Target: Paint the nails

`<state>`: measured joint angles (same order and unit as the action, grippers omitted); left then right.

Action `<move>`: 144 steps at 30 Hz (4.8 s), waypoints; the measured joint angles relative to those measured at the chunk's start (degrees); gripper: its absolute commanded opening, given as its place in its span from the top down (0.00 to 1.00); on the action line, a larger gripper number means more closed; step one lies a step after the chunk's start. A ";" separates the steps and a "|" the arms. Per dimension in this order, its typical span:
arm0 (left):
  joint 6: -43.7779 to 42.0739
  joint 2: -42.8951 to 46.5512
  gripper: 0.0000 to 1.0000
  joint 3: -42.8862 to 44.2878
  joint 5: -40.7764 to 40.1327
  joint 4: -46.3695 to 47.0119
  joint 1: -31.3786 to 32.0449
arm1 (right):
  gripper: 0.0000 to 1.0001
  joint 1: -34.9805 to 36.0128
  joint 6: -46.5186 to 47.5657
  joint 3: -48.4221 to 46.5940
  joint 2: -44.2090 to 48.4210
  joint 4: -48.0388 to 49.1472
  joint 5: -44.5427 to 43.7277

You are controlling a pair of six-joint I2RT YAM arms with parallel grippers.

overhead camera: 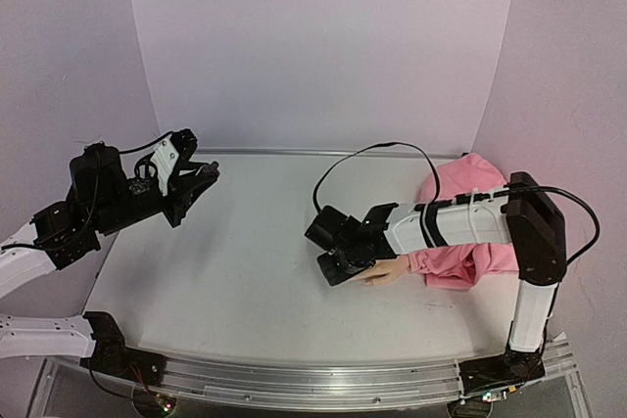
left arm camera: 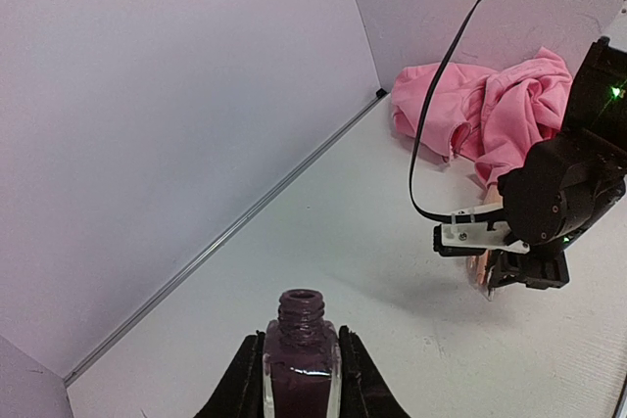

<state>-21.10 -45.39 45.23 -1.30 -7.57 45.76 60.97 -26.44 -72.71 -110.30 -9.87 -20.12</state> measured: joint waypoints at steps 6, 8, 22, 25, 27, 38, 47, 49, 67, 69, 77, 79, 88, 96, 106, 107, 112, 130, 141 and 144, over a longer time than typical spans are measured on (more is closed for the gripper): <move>0.00 0.00 1.00 0.00 0.02 0.02 0.00 | 1.00 0.00 0.07 0.07 0.00 -0.20 0.17; 0.00 0.00 1.00 0.00 0.02 0.02 0.00 | 1.00 0.00 0.09 0.07 0.00 -0.20 0.37; 0.00 0.00 1.00 0.00 0.00 0.02 0.00 | 1.00 0.00 0.24 0.04 0.00 -0.09 1.38; 0.00 0.00 1.00 0.00 0.02 0.02 0.00 | 1.00 0.00 0.24 0.04 0.00 0.07 1.53; 0.00 0.00 1.00 0.00 0.02 0.00 0.00 | 1.00 0.00 0.24 0.04 0.00 0.11 1.62; 0.00 0.00 1.00 0.00 0.00 0.02 0.00 | 1.00 0.00 0.24 0.04 -0.28 0.61 2.54; 0.00 0.02 1.00 0.00 0.00 0.02 0.00 | 1.00 0.00 0.24 0.04 -0.37 0.92 2.95; 0.00 0.00 1.00 0.00 0.00 0.00 0.00 | 1.00 0.00 0.24 0.04 -0.37 0.92 2.99; -0.02 0.02 1.00 0.00 0.00 0.02 0.00 | 1.00 0.00 0.24 0.02 -1.53 1.38 3.67; -0.02 0.02 1.00 0.00 0.00 0.00 0.00 | 1.00 0.00 0.24 0.02 -1.55 1.38 3.74; -0.04 0.02 1.00 0.00 0.00 0.00 0.00 | 1.00 0.00 0.24 0.00 -1.57 1.88 4.26; -0.02 0.02 1.00 0.00 0.00 0.02 0.00 | 1.00 0.00 0.24 -0.04 -1.64 1.97 4.28; -0.04 0.02 1.00 0.00 0.00 0.00 0.00 | 1.00 0.00 0.24 -0.26 -2.01 2.25 4.63; -0.04 0.02 1.00 -0.02 0.00 0.00 0.00 | 1.00 0.00 0.13 -0.37 -1.22 2.29 4.61; -0.04 0.02 1.00 -0.02 0.00 0.00 0.00 | 1.00 0.00 -0.92 0.15 2.51 2.12 2.62; -0.04 0.02 1.00 -0.02 0.00 0.00 0.00 | 1.00 0.00 -1.05 0.13 2.51 1.88 2.47; -0.04 0.02 1.00 -0.02 0.00 0.00 0.00 | 1.00 0.00 -1.53 0.15 2.51 0.52 1.44; -0.04 0.00 1.00 -0.02 0.00 0.00 0.00 | 1.00 0.00 -1.68 0.13 -0.07 -0.61 1.20; -0.04 0.00 1.00 -0.02 0.00 0.00 0.00 | 1.00 0.00 -1.64 0.11 -0.39 -0.52 1.11; -0.04 0.00 1.00 -0.02 0.00 0.00 0.00 | 1.00 0.00 -1.51 0.11 -0.42 -0.48 1.11</move>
<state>-21.15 -45.39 45.21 -1.30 -7.57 45.76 60.97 -27.94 -72.60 -110.72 -10.35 -19.00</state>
